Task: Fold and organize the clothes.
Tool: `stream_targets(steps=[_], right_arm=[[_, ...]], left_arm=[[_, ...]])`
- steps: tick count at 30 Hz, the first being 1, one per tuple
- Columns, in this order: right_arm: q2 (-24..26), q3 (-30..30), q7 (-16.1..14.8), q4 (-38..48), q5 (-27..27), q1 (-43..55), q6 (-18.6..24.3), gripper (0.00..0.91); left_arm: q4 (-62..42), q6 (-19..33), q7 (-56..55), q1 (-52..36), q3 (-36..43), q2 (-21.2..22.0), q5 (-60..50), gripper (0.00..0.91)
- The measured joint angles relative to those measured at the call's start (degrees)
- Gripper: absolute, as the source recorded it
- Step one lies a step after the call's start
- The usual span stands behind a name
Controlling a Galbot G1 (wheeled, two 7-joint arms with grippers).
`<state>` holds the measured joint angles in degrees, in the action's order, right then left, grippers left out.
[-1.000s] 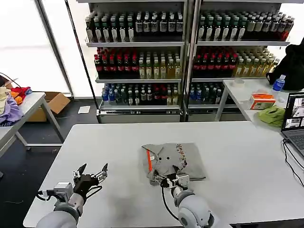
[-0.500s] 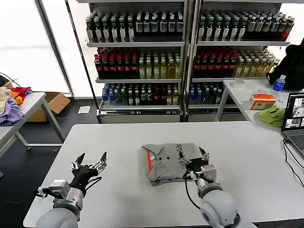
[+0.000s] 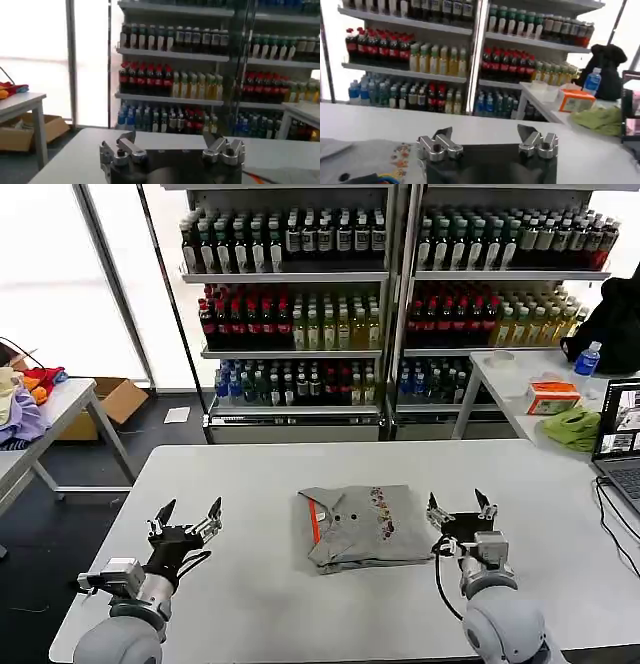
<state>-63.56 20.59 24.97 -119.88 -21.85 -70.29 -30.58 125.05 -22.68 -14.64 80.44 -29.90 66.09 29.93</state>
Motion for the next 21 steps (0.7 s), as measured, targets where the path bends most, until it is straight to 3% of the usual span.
stream_targets(steps=[21], right_arm=[[0.2, 3.5, -0.1, -0.5, 0.5, -1.8, 0.4, 0.907]], left_arm=[[-0.9, -1.1, 1.7, -0.7, -0.4, 0.3, -2.2, 0.907]])
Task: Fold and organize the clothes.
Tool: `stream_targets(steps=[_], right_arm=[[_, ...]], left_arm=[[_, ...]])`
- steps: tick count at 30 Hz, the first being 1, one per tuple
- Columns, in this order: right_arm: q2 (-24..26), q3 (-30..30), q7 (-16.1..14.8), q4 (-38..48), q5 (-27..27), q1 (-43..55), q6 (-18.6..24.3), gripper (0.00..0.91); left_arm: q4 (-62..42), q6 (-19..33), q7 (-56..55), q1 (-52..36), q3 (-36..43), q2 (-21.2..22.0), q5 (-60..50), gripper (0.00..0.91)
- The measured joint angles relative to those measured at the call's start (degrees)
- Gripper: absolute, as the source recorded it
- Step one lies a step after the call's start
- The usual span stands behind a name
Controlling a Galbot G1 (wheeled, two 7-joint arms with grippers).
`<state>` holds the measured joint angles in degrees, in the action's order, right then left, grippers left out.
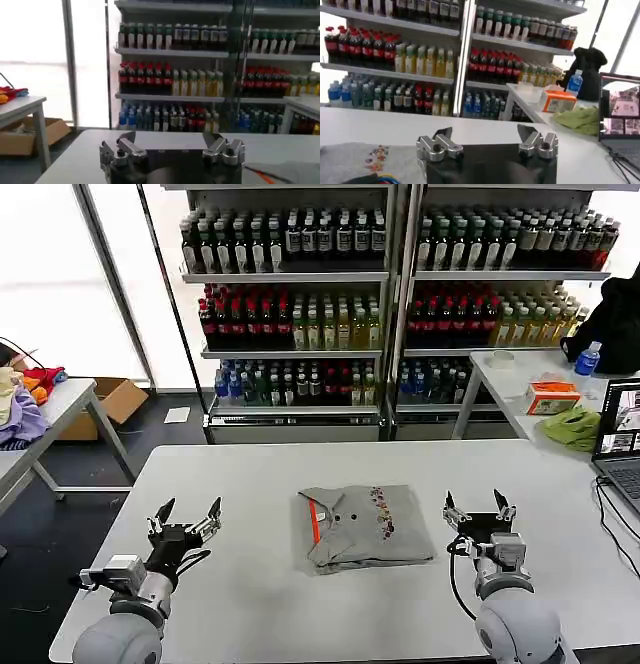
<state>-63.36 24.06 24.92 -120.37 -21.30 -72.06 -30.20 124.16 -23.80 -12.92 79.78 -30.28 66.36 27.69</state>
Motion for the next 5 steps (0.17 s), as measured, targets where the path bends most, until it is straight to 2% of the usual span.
stream_targets(steps=[5], right_arm=[[0.1, 0.3, 0.0, 0.0, 0.0, -0.1, 0.0, 0.907]], left_arm=[[0.1, -0.2, 0.5, 0.2, 0.0, 0.0, -0.5, 0.907]])
